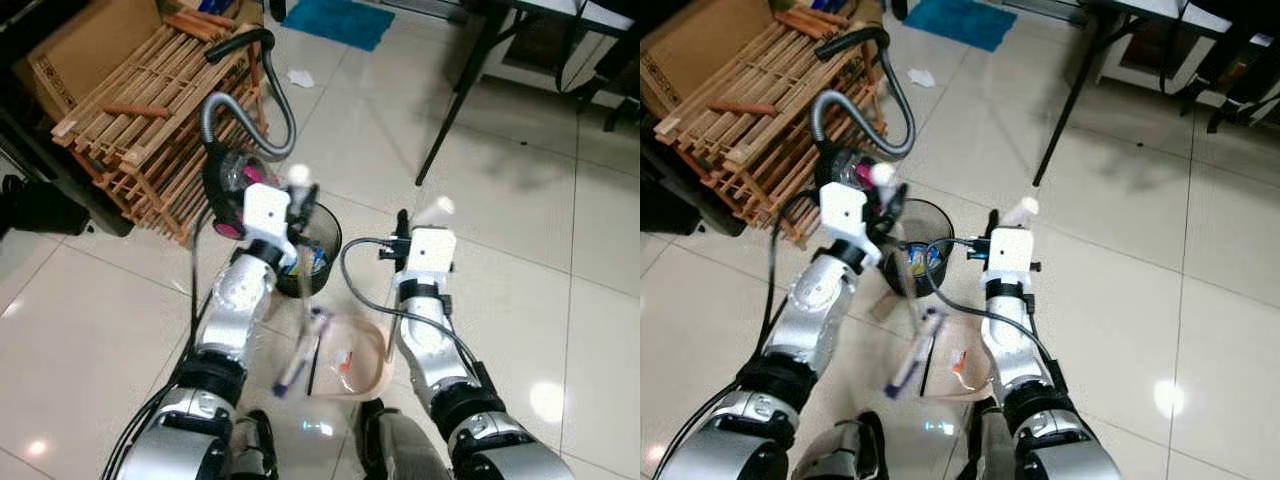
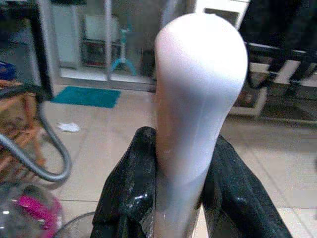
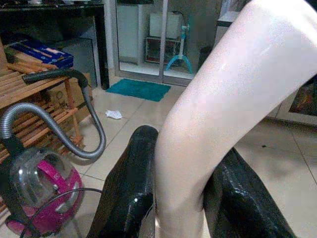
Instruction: Sweep floor
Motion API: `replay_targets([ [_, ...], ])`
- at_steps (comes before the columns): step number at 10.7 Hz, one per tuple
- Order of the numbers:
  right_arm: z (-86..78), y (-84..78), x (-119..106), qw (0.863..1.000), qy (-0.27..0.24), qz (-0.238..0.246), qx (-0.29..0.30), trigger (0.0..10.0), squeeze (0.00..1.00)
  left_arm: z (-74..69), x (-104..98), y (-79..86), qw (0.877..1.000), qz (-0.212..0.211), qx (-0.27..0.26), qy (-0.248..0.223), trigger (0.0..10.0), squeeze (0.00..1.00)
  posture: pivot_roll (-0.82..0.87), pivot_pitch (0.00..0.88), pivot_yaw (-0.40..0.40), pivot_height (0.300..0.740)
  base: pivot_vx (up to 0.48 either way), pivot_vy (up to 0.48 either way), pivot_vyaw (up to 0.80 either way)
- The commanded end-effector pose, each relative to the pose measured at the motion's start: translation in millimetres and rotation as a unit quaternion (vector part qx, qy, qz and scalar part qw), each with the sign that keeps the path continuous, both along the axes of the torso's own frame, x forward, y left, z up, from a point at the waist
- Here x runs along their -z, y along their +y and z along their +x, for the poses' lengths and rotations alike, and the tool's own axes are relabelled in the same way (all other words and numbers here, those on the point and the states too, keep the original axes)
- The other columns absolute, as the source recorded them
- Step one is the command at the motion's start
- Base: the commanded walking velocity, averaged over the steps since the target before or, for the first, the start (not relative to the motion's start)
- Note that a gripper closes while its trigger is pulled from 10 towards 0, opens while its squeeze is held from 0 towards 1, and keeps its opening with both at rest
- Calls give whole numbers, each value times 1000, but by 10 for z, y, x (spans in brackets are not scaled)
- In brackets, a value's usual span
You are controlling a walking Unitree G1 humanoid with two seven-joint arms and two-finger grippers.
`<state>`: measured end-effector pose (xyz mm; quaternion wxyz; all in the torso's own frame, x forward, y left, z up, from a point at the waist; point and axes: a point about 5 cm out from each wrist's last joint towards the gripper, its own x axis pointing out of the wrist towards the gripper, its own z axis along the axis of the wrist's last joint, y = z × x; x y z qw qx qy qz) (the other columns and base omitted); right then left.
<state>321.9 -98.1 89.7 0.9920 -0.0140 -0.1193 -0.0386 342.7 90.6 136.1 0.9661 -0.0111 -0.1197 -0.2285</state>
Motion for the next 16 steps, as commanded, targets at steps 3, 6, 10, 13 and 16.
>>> replay_targets([
  [3, 18, -136, 116, 998, 45, 9, 31, 10000, 0, -158, -72, -154, 993, -32, 114, 20, 10000, 0, -18, 213, -6, 740, 0, 0, 0],
  [6, 66, -194, 81, 998, 46, 18, 31, 10000, 0, -248, -299, -44, 990, -13, 142, -16, 10000, 0, -13, 200, -1, 740, 0, 0, 0],
  [10, 42, -256, 114, 998, 47, 23, 22, 10000, 0, -207, -798, 310, 989, 13, 64, -134, 10000, 0, -16, 181, 13, 740, 0, 0, 0],
  [13, 36, -381, 72, 999, 32, 41, 9, 10000, 0, -360, -803, 441, 986, 48, 96, -128, 10000, 0, -15, 158, 12, 740, 0, 0, 0],
  [16, 144, -655, -253, 997, -19, 78, 7, 10000, 0, -547, -612, 602, 990, 68, 96, -82, 10000, 0, -7, 136, 10, 740, 0, 0, 0],
])
